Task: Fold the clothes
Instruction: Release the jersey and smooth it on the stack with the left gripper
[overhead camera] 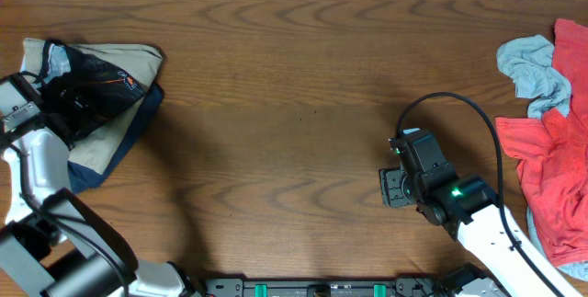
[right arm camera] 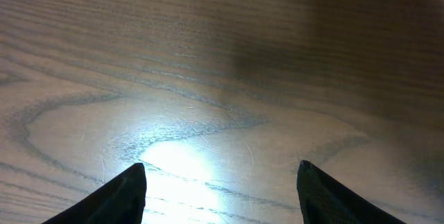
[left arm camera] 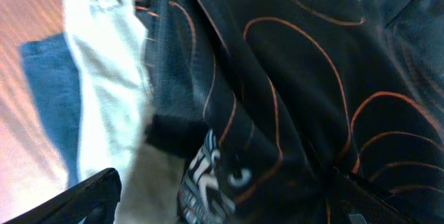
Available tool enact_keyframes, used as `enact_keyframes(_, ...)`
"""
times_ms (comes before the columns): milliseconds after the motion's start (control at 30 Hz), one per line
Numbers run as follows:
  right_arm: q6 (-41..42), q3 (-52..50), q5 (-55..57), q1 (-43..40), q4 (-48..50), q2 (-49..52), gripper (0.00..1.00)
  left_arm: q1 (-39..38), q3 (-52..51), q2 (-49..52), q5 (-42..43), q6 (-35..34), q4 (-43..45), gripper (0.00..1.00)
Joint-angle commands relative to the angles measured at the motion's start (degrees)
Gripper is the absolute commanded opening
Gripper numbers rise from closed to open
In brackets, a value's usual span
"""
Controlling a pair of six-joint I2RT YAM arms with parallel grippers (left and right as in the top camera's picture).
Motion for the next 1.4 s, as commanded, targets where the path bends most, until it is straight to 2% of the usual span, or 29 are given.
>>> enact_keyframes(0, -0.2, 0.8, 0.8, -0.5, -0.2, -0.6, 0.68, 0.2, -0.5, 3.8, 0.7, 1.7, 0.3, 0.95)
enact_keyframes(133, -0.2, 0.8, 0.8, -0.5, -0.4, -0.6, 0.68, 0.2, -0.5, 7.3, 1.0, 1.7, 0.7, 0.95)
enact_keyframes(200, -0.2, 0.8, 0.8, -0.5, -0.5, -0.6, 0.68, 0.2, -0.5, 8.1, 2.8, 1.7, 0.7, 0.9)
enact_keyframes(333, -0.2, 0.8, 0.8, -0.5, -0.4, -0.6, 0.68, 0.2, -0.4, 8.0, 8.4, 1.7, 0.8, 0.75)
enact_keyframes(467, -0.2, 0.8, 0.8, -0.5, -0.5, -0.6, 0.68, 0.2, -0.4, 7.1, 12.6, 1.7, 0.7, 0.5)
enact_keyframes(600, -0.2, 0.8, 0.8, -0.5, -0.5, -0.6, 0.68, 0.2, -0.4, 4.1, 16.2, 1.6, 0.7, 0.31)
enact_keyframes(733, -0.2, 0.8, 0.9, -0.5, -0.5, -0.6, 0.68, 0.2, -0.4, -2.0, 16.1, 0.2, -1.1, 0.19)
enact_keyframes(867, -0.2, 0.8, 1.0, -0.5, -0.5, -0.6, 0.68, 0.2, -0.4, -8.6, 16.1, -2.5, -6.3, 0.19)
enact_keyframes(933, -0.2, 0.8, 1.0, -0.5, -0.5, -0.6, 0.69, 0.2, -0.4, -10.3, 16.1, -2.9, -9.4, 0.21)
enact_keyframes(967, -0.2, 0.8, 1.0, -0.5, -0.4, -0.6, 0.69, 0.2, -0.4, -10.8, 16.1, -2.9, -11.1, 0.31)
enact_keyframes(1000, -0.3, 0.8, 1.0, -0.5, -0.4, -0.6, 0.69, 0.2, -0.4, -10.9, 16.1, -2.9, -12.7, 0.56)
enact_keyframes(1067, -0.3, 0.8, 1.0, -0.5, -0.5, -0.6, 0.69, 0.2, -0.4, -10.8, 16.1, -2.9, -15.5, 0.88)
enact_keyframes(1100, -0.3, 0.8, 1.0, -0.5, -0.5, -0.6, 0.69, 0.2, -0.4, -10.7, 16.1, -2.9, -16.4, 0.93)
enact_keyframes(1133, -0.3, 0.8, 1.0, -0.5, -0.5, -0.6, 0.69, 0.2, -0.4, -10.7, 16.1, -2.9, -17.2, 0.98)
enact_keyframes(1367, -0.2, 0.8, 1.0, -0.5, -1.1, -0.6, 0.7, 0.2, -0.4, -10.8, 16.1, -2.9, -17.5, 0.98)
